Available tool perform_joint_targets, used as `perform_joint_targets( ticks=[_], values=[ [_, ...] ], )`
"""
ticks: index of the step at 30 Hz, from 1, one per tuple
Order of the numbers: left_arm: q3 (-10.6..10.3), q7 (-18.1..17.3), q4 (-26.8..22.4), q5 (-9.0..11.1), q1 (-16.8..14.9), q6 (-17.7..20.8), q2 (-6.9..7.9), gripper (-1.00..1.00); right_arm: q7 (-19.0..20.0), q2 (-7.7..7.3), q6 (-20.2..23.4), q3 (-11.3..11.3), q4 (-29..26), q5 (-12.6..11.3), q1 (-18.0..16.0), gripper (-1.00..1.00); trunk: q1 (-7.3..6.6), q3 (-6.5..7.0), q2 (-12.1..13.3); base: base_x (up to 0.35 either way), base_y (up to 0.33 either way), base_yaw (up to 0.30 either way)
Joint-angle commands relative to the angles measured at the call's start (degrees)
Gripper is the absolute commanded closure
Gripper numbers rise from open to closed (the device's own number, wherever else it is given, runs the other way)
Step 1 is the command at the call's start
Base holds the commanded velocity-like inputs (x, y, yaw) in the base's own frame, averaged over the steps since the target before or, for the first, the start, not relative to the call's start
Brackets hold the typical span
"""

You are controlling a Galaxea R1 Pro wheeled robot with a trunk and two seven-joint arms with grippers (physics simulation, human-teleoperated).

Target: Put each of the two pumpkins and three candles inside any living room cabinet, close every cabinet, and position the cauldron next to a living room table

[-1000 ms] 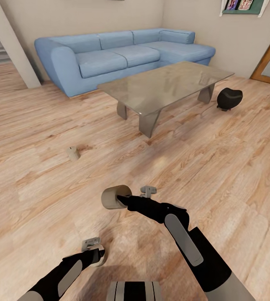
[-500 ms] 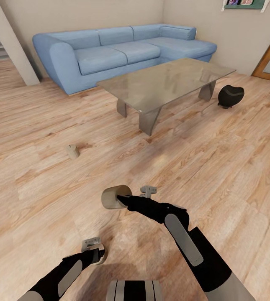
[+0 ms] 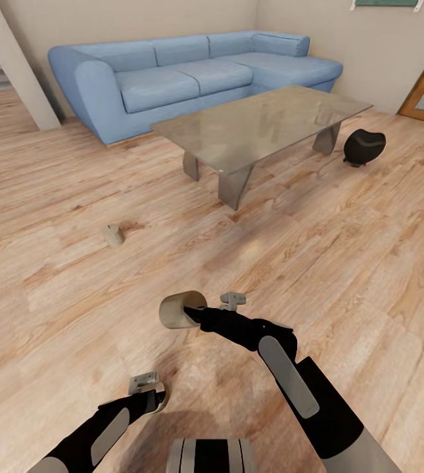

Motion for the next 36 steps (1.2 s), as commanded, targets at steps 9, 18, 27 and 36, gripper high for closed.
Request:
perform_joint_targets(
  ticks=[9,18,27,36],
  values=[
    [-0.27,0.73,0.0,-0.29,-0.01,0.17,0.12,-1.0,-0.6,0.01,0.14,0.07,-0.02,-0.63,-0.03,1.0,0.01,-0.04,-0.01,0.0,0.0,0.0],
    [-0.27,0.72,0.0,-0.29,-0.01,0.04,0.12,-1.0,-0.6,0.01,0.15,0.04,-0.01,-0.63,-0.04,1.0,0.01,-0.04,-0.01,0.0,0.0,0.0],
    [-0.27,0.72,0.0,-0.29,-0.01,0.04,0.12,1.0,-0.62,0.01,0.14,0.03,-0.01,-0.63,-0.03,1.0,0.01,-0.04,-0.01,0.0,0.0,0.0],
    [-0.21,0.66,0.0,-0.27,-0.01,-0.02,0.19,1.0,-0.6,0.01,0.14,0.0,-0.01,-0.63,-0.03,1.0,0.01,-0.04,-0.01,0.0,0.0,0.0]
  ],
)
